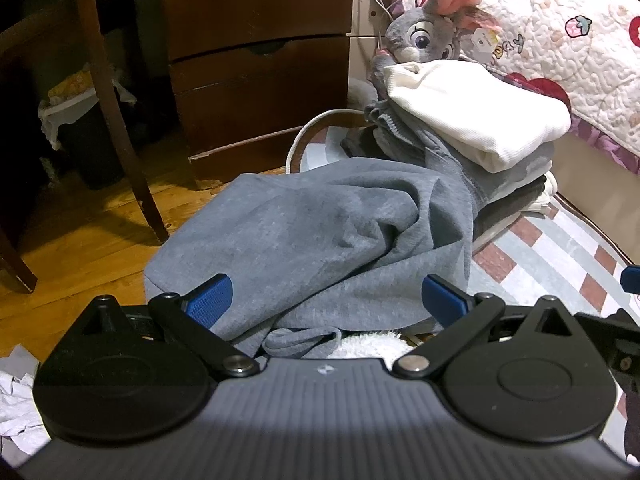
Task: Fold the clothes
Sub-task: 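Reach both grippers toward the crumpled grey sweatshirt on the clothes pile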
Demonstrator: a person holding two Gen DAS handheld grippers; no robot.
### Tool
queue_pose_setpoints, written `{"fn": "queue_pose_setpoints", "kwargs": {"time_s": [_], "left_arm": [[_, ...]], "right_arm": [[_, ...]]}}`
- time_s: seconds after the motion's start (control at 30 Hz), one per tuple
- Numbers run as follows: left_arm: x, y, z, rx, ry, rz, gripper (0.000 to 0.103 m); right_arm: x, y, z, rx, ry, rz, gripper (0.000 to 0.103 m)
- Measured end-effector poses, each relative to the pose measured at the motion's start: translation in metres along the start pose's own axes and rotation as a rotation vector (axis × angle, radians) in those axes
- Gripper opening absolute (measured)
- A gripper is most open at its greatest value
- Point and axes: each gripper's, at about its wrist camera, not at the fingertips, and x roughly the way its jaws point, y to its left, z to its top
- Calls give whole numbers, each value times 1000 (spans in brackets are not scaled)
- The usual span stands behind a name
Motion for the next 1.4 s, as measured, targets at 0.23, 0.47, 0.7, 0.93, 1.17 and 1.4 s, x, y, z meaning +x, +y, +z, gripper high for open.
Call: {"fn": "queue_pose_setpoints", "kwargs": {"time_s": [0.23, 0.47, 0.7, 0.93, 1.17, 1.4], "left_arm": [[-1, -2, -1, 7, -2, -7, 103], [2, -2, -1, -1, 7, -18, 103], [2, -8, -4, -2, 9, -42, 103], [2, -7, -5, -11, 8, -53, 103], [6, -7, -6, 3, 40, -44, 103], [16, 9, -6, -27, -1, -21, 103]], "right_arm": [[3, 3, -4, -22, 32, 10, 96], [3, 2, -4, -15, 31, 6, 96], [7, 6, -5, -34, 63, 26, 96], [7, 4, -5, -24, 63, 22, 96], [10, 6, -5, -32, 82, 38, 96], [17, -8, -5, 62, 71, 53, 95]]}}
